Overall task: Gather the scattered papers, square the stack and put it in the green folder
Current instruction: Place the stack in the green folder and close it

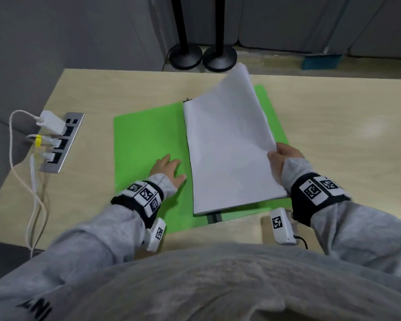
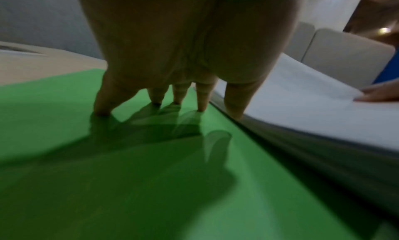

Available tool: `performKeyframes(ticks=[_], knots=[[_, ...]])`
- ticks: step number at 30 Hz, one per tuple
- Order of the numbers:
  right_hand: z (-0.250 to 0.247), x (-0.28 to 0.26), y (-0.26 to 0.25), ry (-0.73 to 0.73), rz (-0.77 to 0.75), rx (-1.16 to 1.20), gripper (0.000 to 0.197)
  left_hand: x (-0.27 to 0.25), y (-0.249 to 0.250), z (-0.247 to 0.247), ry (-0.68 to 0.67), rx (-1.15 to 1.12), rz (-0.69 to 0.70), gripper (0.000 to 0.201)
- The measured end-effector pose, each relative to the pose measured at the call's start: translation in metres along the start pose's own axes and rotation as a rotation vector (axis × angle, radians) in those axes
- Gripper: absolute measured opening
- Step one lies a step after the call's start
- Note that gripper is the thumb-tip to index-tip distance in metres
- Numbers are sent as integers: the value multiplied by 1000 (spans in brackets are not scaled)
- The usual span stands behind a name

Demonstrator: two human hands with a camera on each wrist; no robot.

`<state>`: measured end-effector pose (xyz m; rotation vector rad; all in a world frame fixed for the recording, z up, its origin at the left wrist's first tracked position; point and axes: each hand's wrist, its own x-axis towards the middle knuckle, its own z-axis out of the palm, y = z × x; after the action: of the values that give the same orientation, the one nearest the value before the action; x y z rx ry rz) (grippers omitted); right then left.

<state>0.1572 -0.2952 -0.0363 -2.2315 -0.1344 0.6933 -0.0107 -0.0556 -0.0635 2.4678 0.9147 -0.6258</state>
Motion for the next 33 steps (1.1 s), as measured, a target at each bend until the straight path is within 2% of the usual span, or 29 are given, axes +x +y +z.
performKeyframes(ticks=[3,5,10,19,22,26,28,30,33], knots=[[9,0,-1,3,0,37,21,2,-30,-2,-27,106,-7,81],[16,-1,-2,-3,12,59,21,8,-50,-15,-39,113,-25,86],[31,-3,-2,-17,36,58,22,16,-81,-47,-60,145,-18,88],[58,7,-13,-23,77,-23,24,21,-82,-54,-77,146,37,87],[61,17,-19,-46,143,45,30,22,-76,-60,-47,141,32,78],[61,26,-21,-101,213,11,36,19,-50,-64,45,18,44,47],[62,27,-20,-112,242,-17,38,19,-32,-67,25,-53,32,35],[62,27,-20,-116,267,-50,38,22,-18,-68,-12,-154,25,32],[60,27,-20,-122,284,-120,37,27,-3,-70,-36,-406,-32,37]])
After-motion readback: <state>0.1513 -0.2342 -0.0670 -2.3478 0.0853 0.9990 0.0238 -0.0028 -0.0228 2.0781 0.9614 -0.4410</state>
